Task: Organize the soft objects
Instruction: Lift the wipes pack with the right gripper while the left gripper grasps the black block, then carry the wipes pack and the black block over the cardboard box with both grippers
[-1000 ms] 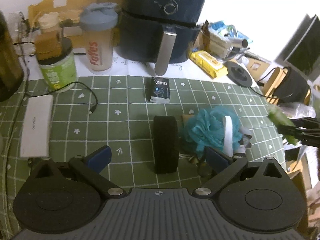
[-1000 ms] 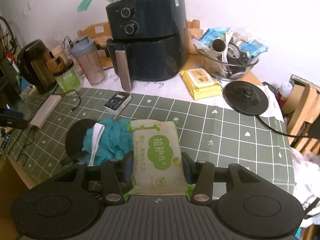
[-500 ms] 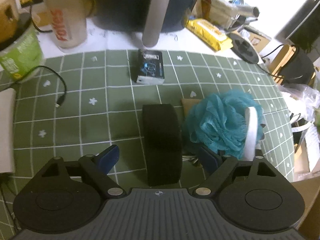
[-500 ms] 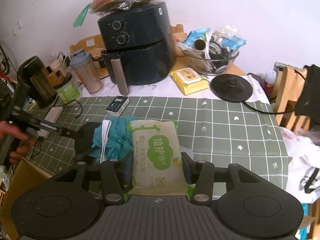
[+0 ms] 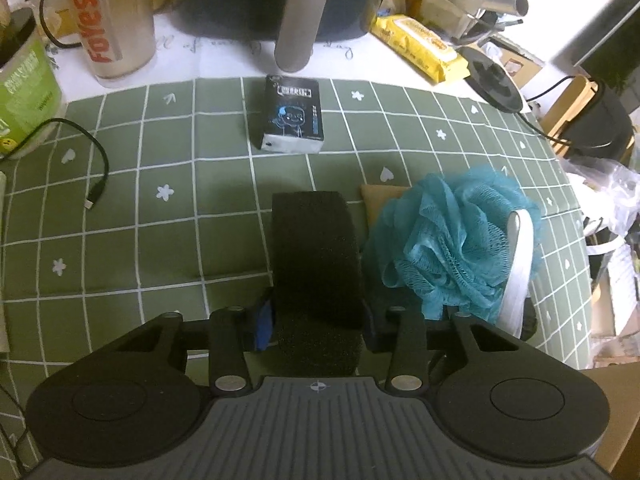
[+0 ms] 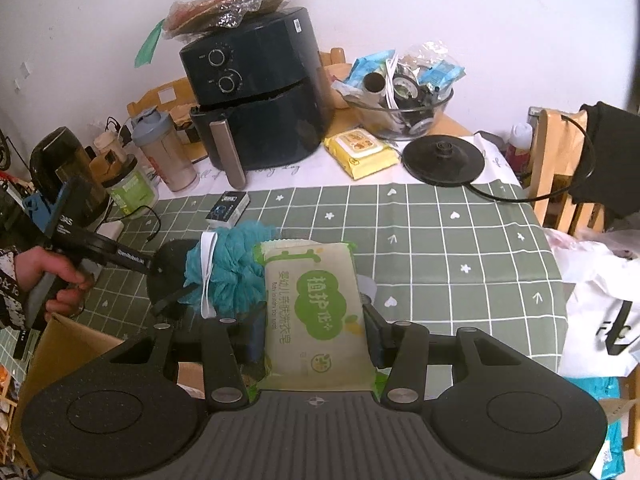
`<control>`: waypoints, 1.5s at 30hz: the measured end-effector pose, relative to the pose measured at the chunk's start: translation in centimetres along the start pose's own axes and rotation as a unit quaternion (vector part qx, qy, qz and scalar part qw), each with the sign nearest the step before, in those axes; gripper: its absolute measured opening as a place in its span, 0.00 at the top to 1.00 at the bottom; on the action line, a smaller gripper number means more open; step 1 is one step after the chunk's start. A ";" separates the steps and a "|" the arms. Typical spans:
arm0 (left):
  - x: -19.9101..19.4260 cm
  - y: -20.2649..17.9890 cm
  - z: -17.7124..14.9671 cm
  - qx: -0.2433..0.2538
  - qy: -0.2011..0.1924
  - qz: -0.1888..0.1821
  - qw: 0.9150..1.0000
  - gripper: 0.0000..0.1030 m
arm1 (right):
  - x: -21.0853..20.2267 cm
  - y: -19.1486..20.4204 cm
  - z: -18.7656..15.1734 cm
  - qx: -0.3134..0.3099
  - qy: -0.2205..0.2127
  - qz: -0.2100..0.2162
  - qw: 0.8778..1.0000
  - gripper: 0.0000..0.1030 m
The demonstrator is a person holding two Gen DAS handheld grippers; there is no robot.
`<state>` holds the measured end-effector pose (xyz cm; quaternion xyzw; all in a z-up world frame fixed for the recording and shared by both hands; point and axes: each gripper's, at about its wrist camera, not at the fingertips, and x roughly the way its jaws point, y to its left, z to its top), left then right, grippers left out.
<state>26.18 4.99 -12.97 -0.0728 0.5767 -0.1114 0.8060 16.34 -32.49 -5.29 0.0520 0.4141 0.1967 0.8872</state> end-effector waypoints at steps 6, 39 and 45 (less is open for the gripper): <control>-1.9 0.3 -0.4 -0.013 -0.027 0.009 1.000 0.61 | 0.1 0.3 -0.2 0.000 0.001 0.005 1.000 0.50; -16.9 -5.8 -6.8 -0.021 -0.162 -0.034 0.986 0.61 | -4.2 4.6 -2.3 -0.043 -0.019 0.102 0.994 0.50; -18.5 -7.9 -9.1 -0.013 -0.166 -0.041 0.985 0.61 | -4.7 5.3 -3.2 -0.052 -0.015 0.120 0.991 0.50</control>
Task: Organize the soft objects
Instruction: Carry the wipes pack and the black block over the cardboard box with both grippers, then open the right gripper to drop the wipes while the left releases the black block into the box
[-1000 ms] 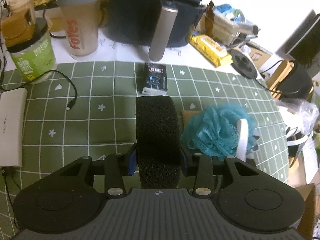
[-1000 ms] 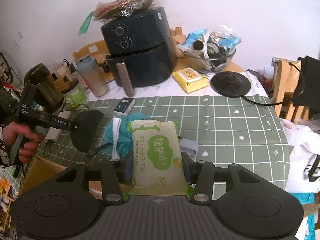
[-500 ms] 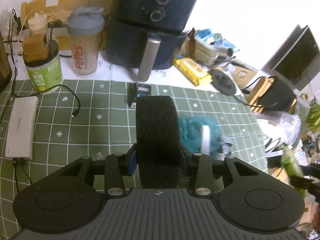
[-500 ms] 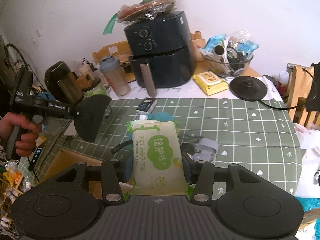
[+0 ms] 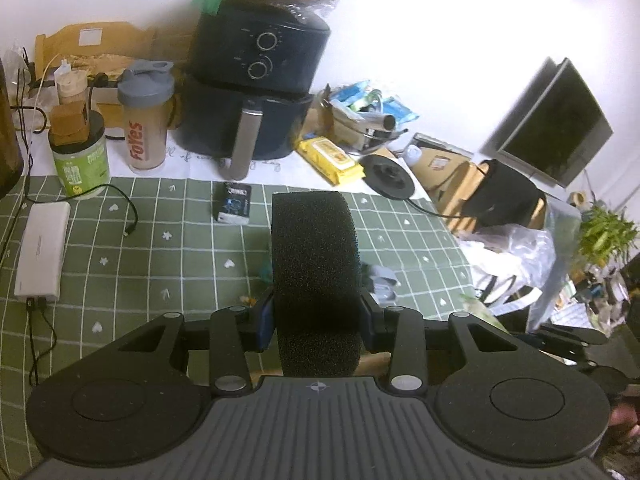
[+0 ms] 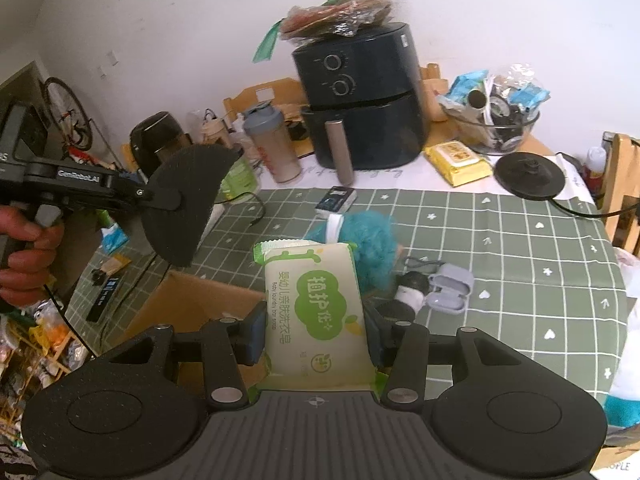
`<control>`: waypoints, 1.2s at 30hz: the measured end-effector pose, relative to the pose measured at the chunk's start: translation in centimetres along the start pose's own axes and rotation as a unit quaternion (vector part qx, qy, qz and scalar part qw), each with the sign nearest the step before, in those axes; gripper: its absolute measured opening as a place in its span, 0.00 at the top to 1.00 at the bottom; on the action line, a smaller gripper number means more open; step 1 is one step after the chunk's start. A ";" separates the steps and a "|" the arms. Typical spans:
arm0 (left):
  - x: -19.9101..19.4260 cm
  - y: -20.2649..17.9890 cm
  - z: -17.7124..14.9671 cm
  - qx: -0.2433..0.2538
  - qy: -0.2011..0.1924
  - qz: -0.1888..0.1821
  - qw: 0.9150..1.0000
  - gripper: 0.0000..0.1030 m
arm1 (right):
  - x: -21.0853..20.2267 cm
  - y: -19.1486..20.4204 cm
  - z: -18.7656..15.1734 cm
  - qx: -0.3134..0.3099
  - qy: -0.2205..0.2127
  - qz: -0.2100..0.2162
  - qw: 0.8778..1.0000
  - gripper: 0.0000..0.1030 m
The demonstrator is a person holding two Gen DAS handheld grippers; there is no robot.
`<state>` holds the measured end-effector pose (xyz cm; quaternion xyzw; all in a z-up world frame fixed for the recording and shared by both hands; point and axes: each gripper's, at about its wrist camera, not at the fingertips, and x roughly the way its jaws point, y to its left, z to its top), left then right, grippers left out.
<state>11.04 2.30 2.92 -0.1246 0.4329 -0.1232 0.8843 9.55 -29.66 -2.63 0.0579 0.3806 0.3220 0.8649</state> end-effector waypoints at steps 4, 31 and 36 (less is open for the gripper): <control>-0.6 -0.8 -1.5 0.000 0.007 0.001 1.000 0.61 | -0.1 0.5 -0.6 -0.004 0.004 0.010 1.000 0.50; -0.3 -2.5 -9.7 -0.035 0.057 0.086 0.994 0.33 | -0.5 2.7 -3.9 -0.018 0.034 0.032 0.999 0.50; -0.8 -2.8 -9.9 -0.038 0.050 0.092 0.994 0.33 | -0.6 3.0 -3.5 -0.027 0.031 0.039 0.998 0.50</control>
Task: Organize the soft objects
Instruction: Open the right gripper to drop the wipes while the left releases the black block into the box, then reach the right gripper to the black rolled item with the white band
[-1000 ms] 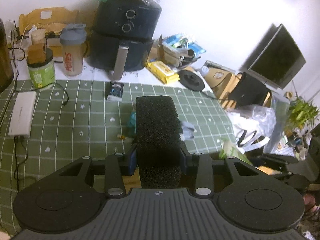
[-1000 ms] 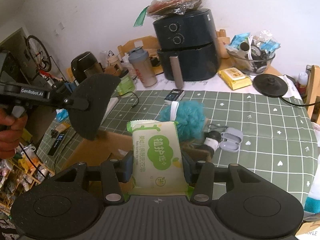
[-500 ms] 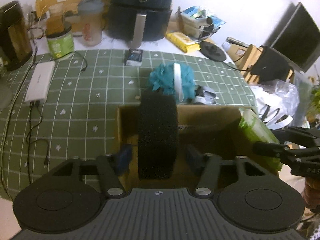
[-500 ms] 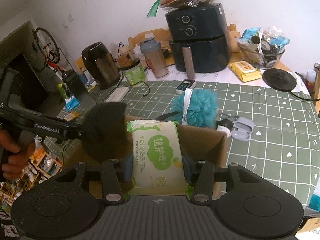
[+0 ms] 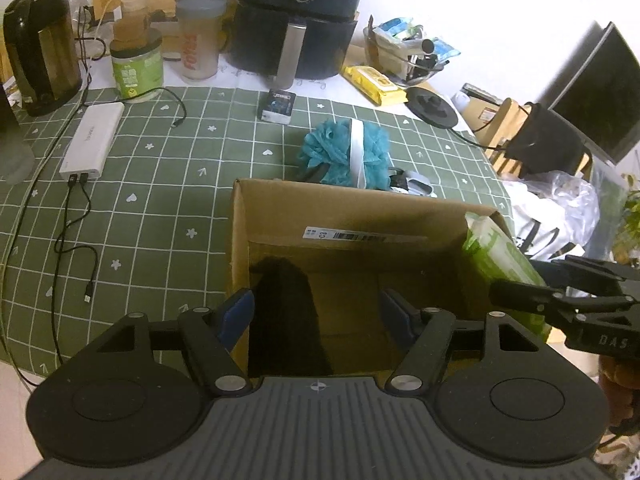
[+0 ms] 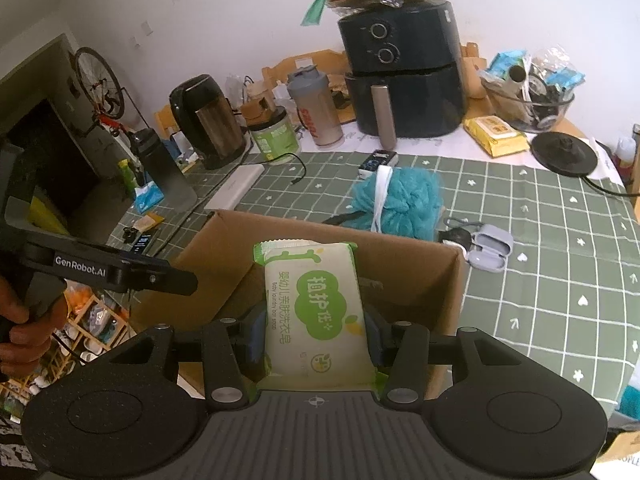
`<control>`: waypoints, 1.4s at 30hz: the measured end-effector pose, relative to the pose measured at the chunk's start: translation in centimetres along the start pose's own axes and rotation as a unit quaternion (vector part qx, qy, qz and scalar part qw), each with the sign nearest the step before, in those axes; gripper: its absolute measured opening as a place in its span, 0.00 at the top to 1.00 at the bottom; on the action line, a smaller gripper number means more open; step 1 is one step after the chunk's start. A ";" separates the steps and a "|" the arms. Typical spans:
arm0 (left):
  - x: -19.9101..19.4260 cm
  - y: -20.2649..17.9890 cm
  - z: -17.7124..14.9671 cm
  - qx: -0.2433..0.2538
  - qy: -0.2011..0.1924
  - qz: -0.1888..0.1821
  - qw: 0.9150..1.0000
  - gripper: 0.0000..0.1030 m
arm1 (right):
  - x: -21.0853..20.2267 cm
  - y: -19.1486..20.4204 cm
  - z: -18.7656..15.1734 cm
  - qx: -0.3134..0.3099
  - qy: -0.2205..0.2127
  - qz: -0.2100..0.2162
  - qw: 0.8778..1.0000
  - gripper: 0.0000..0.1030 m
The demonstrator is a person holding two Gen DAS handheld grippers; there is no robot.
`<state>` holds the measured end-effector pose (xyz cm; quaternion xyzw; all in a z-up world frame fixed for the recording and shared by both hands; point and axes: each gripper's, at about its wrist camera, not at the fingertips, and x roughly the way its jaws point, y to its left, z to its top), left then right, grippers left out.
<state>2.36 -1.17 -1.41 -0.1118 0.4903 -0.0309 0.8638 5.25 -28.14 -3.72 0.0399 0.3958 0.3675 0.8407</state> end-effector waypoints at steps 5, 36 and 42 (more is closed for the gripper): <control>-0.6 0.2 -0.2 -0.012 -0.007 0.007 1.000 0.33 | 0.1 0.6 1.0 -0.018 -0.007 0.004 1.000 0.36; 0.1 -0.6 1.7 0.014 0.010 0.029 0.999 0.33 | -1.3 -3.2 -1.6 0.053 0.004 -0.105 0.993 0.00; 0.4 -1.0 2.7 0.025 0.008 0.023 0.999 0.33 | -1.6 -4.4 -1.6 0.074 0.000 -0.119 0.990 0.00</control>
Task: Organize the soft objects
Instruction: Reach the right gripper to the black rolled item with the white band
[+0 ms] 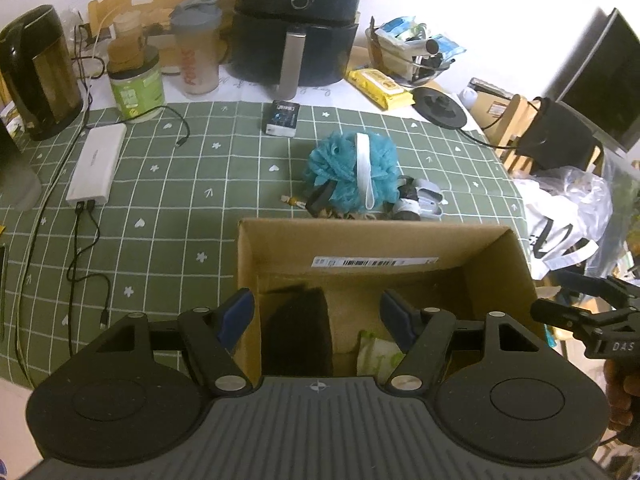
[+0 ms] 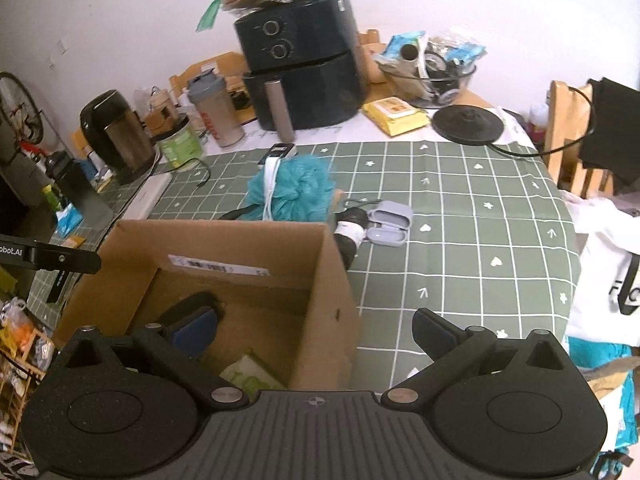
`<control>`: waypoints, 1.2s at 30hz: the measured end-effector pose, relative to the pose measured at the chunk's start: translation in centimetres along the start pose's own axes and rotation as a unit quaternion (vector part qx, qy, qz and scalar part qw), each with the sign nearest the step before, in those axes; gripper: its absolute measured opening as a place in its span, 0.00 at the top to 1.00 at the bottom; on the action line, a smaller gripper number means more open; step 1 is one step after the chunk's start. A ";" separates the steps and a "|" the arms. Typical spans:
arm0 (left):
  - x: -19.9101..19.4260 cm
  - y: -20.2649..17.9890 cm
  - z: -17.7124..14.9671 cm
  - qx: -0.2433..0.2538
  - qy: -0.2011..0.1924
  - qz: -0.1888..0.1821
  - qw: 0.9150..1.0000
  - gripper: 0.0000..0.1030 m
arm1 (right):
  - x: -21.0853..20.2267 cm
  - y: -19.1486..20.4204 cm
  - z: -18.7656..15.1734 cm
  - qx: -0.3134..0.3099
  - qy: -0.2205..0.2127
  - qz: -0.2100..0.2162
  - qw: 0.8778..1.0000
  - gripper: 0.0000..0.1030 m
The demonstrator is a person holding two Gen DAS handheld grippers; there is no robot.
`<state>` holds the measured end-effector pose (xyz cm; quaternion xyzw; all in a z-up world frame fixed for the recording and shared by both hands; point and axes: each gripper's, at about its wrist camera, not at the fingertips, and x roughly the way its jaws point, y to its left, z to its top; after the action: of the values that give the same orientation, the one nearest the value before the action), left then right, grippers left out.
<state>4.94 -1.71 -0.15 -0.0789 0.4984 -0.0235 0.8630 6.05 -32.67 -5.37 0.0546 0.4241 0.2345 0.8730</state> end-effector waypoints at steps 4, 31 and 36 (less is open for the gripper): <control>-0.1 -0.1 0.7 0.005 -0.005 -0.001 1.000 0.33 | 0.0 -0.9 0.4 0.028 0.000 0.006 1.000 0.00; 1.4 1.3 4.4 0.018 -0.025 -0.012 0.999 0.33 | 3.2 -4.1 4.2 0.064 0.016 -0.034 0.997 0.00; 1.8 1.8 5.0 0.017 -0.026 -0.018 0.999 0.33 | 4.4 -4.8 5.6 0.064 0.017 -0.032 0.997 0.00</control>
<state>10.11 0.37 0.43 -0.0732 0.4739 -0.0455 0.8764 14.43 -34.31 -6.37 0.0927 0.4543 0.1797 0.8676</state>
